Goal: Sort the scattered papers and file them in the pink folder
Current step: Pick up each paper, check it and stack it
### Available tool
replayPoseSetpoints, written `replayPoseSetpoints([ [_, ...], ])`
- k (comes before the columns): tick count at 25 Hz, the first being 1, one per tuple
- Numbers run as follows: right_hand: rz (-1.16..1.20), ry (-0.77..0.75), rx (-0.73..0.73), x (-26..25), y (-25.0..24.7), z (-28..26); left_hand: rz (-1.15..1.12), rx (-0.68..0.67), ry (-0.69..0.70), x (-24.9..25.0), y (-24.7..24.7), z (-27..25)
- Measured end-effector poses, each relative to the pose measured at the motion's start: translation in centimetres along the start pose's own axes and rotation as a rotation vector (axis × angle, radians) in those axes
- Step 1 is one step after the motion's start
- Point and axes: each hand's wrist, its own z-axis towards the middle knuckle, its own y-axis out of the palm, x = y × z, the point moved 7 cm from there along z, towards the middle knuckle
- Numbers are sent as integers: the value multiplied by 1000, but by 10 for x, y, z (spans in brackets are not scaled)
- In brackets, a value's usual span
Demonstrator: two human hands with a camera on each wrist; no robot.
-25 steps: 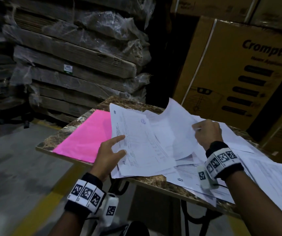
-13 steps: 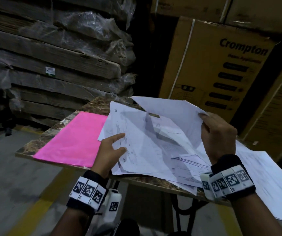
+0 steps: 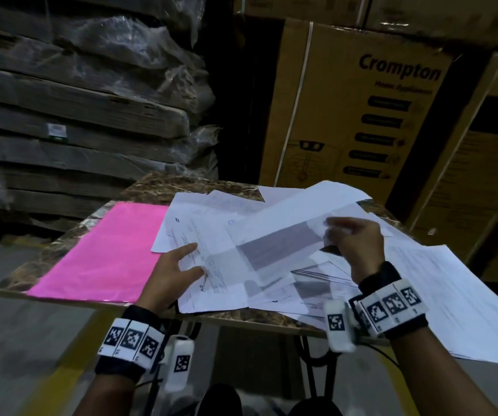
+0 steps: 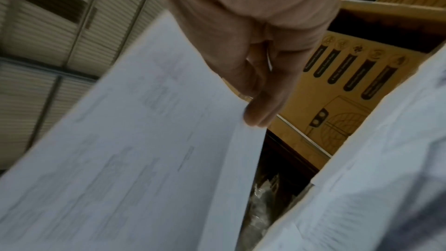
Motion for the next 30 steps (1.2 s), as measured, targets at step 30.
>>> replayPoseSetpoints([
  [30,-251,166,-336,32,78,-58,-434,239,-26,-7,-36,-15],
])
